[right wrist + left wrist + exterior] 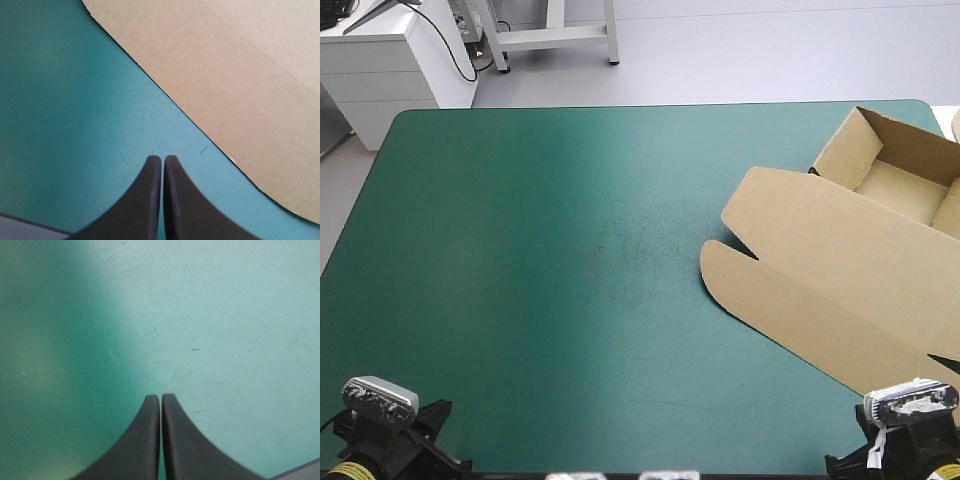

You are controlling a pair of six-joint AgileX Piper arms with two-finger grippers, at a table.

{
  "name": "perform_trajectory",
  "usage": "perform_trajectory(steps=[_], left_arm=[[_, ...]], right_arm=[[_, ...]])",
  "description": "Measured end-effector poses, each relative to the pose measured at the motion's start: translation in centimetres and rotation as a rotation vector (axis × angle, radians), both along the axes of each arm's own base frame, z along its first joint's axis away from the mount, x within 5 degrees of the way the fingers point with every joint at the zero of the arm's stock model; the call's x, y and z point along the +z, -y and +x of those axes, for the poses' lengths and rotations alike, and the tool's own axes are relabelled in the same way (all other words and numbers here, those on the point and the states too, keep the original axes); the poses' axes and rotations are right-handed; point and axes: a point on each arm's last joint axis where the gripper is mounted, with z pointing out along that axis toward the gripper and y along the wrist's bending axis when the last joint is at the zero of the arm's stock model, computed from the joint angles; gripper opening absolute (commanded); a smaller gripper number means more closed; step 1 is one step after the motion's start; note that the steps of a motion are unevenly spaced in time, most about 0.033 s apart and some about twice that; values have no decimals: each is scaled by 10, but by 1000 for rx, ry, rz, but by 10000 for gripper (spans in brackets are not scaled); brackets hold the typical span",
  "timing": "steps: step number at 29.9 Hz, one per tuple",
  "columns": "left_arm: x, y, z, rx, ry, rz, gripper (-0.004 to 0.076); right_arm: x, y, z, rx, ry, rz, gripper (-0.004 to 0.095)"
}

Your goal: Fold the box

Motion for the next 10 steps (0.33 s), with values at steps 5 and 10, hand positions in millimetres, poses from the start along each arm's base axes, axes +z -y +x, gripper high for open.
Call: perform_trajectory(steps=[5,10], left_arm=[[0,0,0,0,0,0,-8],[0,0,0,0,0,0,-8]], right_arm=[[0,0,0,0,0,0,-2],[0,0,0,2,0,-2,-2]])
